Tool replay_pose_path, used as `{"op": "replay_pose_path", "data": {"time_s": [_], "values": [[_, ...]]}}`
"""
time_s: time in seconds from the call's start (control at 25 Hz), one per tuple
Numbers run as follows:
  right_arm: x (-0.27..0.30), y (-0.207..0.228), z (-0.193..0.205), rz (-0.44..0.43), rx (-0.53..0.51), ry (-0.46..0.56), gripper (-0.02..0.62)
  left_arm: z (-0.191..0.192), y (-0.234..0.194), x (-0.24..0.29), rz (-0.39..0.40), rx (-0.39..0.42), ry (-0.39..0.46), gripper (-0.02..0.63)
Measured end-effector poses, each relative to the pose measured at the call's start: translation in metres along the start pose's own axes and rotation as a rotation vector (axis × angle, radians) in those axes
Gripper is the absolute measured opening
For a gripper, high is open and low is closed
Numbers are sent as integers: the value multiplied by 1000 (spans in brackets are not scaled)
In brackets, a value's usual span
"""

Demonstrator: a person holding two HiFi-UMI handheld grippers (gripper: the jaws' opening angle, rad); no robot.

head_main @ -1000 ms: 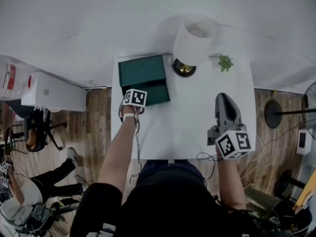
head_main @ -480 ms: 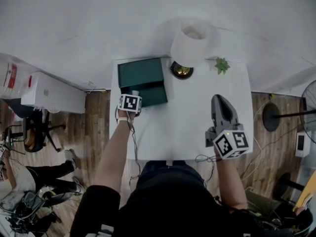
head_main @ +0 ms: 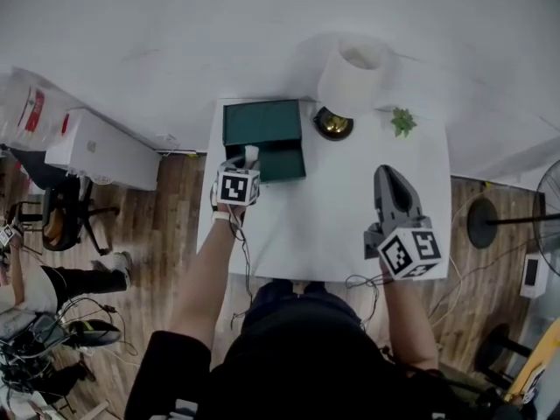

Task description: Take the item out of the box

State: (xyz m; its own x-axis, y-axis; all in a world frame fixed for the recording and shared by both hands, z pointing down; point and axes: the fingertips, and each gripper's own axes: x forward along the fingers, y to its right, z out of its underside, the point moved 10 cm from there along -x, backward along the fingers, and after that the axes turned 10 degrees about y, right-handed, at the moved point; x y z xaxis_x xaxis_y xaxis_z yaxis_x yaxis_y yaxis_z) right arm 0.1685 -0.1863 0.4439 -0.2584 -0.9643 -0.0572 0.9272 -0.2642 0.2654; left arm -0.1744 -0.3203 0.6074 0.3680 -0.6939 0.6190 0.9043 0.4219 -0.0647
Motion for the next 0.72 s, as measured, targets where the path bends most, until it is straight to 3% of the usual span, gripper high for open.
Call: {"op": "replay_pose_path", "data": {"time_s": [0.12,0.72], "values": [[1,-4,-2,-21,-1,4,18,-10,8,-19,15,-18,64,126],[4,-23,-22,-84,-21,53,6,-94,52,-111,63,43,424,126]]}}
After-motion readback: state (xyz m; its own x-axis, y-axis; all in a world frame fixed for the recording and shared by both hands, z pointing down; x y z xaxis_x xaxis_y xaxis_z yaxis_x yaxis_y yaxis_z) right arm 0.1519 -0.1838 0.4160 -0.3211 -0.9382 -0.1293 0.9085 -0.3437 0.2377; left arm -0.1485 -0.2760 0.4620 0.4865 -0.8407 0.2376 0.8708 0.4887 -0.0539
